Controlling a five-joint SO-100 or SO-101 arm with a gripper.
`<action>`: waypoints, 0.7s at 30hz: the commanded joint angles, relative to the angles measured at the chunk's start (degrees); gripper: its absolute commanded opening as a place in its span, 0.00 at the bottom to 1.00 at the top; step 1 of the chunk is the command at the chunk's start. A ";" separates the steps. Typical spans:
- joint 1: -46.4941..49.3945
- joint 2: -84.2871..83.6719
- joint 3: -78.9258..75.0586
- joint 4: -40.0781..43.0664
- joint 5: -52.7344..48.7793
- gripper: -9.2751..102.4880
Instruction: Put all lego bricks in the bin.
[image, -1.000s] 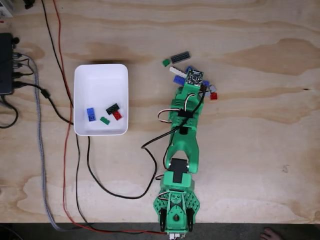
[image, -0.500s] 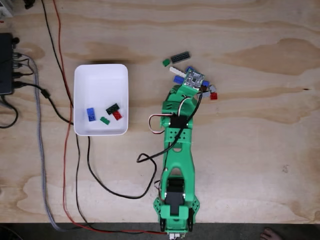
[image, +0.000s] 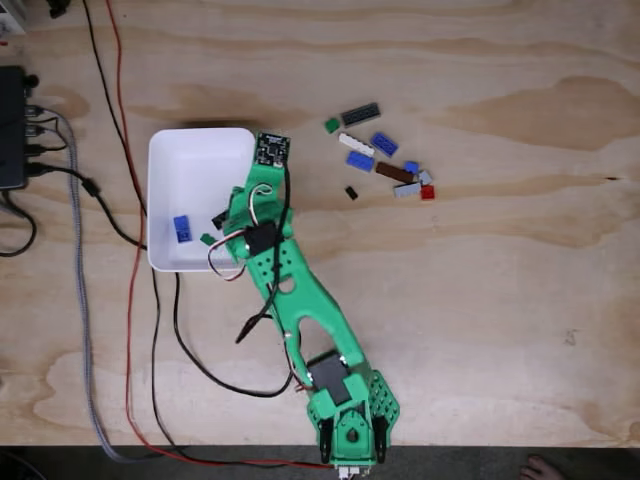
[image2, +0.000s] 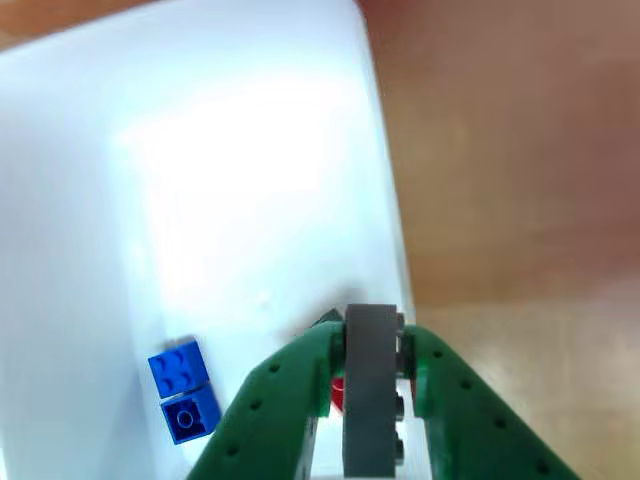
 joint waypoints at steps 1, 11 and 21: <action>-6.33 -6.24 -12.57 1.49 4.13 0.16; 9.84 15.03 -4.83 2.90 2.72 0.30; 24.08 11.34 34.80 -25.31 -11.34 0.28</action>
